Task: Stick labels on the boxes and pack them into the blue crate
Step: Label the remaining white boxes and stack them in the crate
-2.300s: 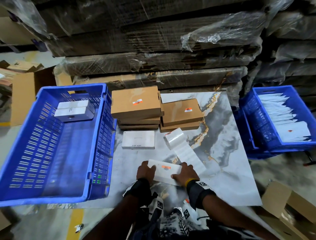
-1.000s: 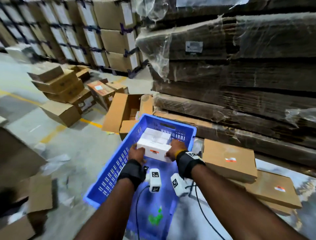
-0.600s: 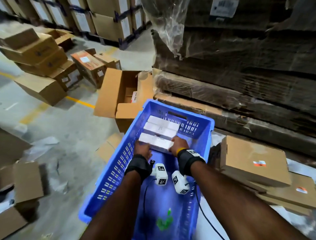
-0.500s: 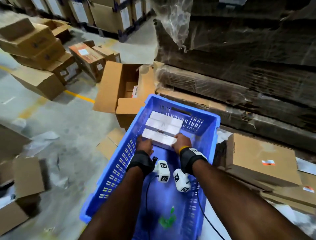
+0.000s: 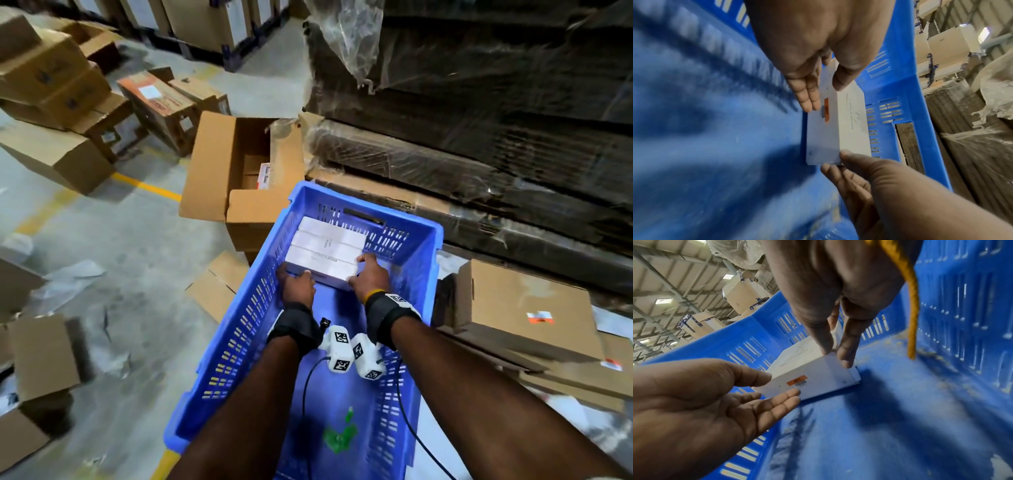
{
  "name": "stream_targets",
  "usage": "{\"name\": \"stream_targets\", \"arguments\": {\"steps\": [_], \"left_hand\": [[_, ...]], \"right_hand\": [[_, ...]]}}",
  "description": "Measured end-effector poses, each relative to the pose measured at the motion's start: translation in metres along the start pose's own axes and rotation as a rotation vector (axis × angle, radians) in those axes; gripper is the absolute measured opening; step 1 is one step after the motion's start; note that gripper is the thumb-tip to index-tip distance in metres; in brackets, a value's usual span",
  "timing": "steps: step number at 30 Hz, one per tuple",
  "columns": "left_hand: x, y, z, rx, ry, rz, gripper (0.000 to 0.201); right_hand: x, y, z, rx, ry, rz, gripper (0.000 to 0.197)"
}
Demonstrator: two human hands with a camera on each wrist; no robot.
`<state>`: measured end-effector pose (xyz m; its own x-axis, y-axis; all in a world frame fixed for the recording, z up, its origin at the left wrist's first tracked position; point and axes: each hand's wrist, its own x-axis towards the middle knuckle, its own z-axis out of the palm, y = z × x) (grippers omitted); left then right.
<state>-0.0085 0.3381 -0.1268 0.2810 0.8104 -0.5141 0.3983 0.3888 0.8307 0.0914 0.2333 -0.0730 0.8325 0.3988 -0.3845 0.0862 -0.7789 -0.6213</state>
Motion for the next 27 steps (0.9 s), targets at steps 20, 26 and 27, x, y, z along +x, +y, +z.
{"name": "stream_targets", "arguments": {"steps": [20, 26, 27], "left_hand": [[0.014, -0.018, 0.017, -0.078, 0.007, 0.006, 0.075], [-0.037, 0.024, -0.002, -0.162, 0.043, -0.058, 0.035], [-0.042, 0.026, -0.004, -0.16, 0.036, -0.051, 0.027]], "right_hand": [[-0.006, 0.0, -0.002, -0.065, -0.026, -0.01, 0.069], [-0.022, -0.005, -0.016, -0.05, 0.027, -0.055, 0.053], [-0.025, -0.005, -0.019, -0.028, 0.034, -0.074, 0.048]]}}
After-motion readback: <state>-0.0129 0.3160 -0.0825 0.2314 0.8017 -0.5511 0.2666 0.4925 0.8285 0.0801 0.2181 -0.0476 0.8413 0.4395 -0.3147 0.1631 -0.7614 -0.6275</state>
